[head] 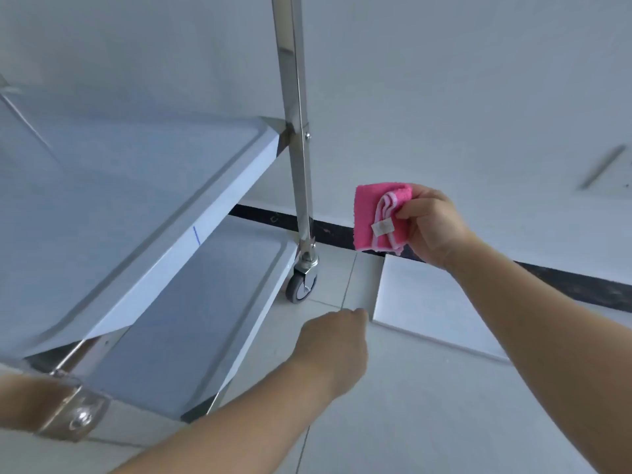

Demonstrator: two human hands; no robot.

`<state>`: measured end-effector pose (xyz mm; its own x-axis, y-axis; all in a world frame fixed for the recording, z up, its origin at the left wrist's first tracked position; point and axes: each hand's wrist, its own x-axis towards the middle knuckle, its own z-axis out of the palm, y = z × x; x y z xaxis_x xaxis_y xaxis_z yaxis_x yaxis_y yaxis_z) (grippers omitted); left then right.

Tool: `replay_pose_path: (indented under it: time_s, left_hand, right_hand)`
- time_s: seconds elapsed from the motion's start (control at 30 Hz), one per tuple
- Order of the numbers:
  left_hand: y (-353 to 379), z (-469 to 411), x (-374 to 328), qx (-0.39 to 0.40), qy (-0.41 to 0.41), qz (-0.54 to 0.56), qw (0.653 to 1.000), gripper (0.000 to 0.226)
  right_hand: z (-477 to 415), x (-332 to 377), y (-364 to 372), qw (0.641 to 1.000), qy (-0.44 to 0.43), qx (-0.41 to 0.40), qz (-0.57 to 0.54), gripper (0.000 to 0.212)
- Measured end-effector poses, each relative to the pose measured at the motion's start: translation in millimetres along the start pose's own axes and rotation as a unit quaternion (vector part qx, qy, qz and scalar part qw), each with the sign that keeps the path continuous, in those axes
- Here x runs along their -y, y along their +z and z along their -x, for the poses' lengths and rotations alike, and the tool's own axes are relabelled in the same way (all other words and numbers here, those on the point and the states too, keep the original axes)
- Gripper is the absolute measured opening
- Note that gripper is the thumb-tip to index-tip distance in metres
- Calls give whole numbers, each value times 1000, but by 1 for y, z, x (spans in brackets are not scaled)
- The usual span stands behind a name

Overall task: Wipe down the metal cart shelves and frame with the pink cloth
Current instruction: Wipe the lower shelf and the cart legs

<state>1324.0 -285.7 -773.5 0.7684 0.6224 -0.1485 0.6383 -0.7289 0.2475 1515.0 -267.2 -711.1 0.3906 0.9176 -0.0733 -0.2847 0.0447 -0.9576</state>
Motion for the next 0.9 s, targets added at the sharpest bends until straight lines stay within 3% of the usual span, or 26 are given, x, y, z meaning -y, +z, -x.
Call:
replay_pose_path:
  time_s: [0.23,0.47,0.53,0.67,0.8,0.9]
  left_hand:
    - [-73,-56,-5,-171,-51,158,971,15]
    - [-168,-125,32,-392,-119,224,884,16]
    - [-187,-135,41,-449,-146,229,852,27]
    - [-214,-158,43,-464,-203,318,801,56]
    - [-233,-175,24,-461,-203,405,763,30]
    - [-238,-175,16,-471,-212,371,772,23]
  right_hand:
    - [-1,64,-4,994,-90,-60,-5,45]
    - [-12,74,-16,990,-105,-56,-72,45]
    - [-18,82,-19,988,-98,-44,-114,48]
    - [-32,94,-24,987,-80,-25,-138,43]
    - [-46,107,-24,985,-58,9,-159,37]
    - [-52,113,-20,982,-47,43,-178,39]
